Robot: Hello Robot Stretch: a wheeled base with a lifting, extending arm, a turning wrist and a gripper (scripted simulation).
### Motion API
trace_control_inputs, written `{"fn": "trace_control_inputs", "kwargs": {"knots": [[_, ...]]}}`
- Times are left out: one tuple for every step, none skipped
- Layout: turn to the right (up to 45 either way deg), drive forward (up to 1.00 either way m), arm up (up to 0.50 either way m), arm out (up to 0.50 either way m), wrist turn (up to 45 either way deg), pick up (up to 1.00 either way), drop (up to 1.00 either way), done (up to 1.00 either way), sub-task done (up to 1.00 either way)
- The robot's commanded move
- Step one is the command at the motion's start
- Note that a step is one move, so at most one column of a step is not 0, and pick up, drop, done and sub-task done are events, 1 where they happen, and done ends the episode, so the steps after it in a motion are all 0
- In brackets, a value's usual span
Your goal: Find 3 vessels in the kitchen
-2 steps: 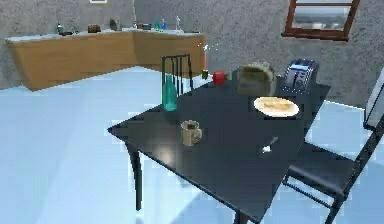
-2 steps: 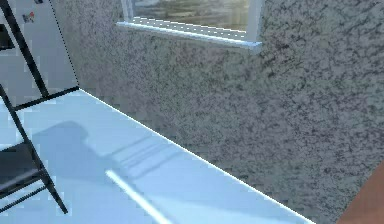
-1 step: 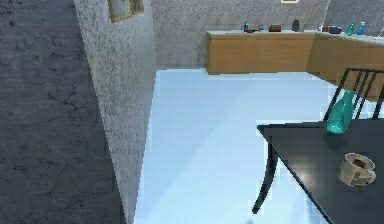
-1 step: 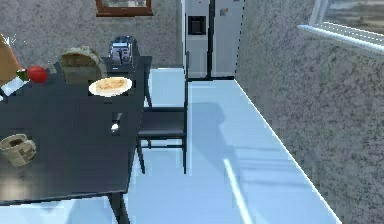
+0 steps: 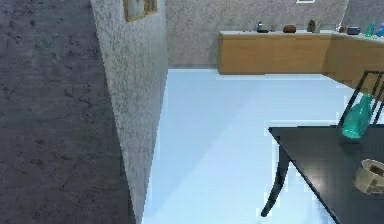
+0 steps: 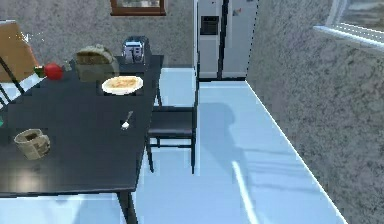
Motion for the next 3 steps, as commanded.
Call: {"fn": "trace_control_inputs", "kwargs": {"knots": [[0.0, 0.55, 0.00, 0.00, 0.0, 0.00, 0.00, 0.00, 0.00], [45.0, 0.00, 0.00, 0.00, 0.0, 0.00, 0.00, 0.00, 0.00], [15.0, 0.00, 0.00, 0.00, 0.0, 0.00, 0.00, 0.00, 0.00]]}}
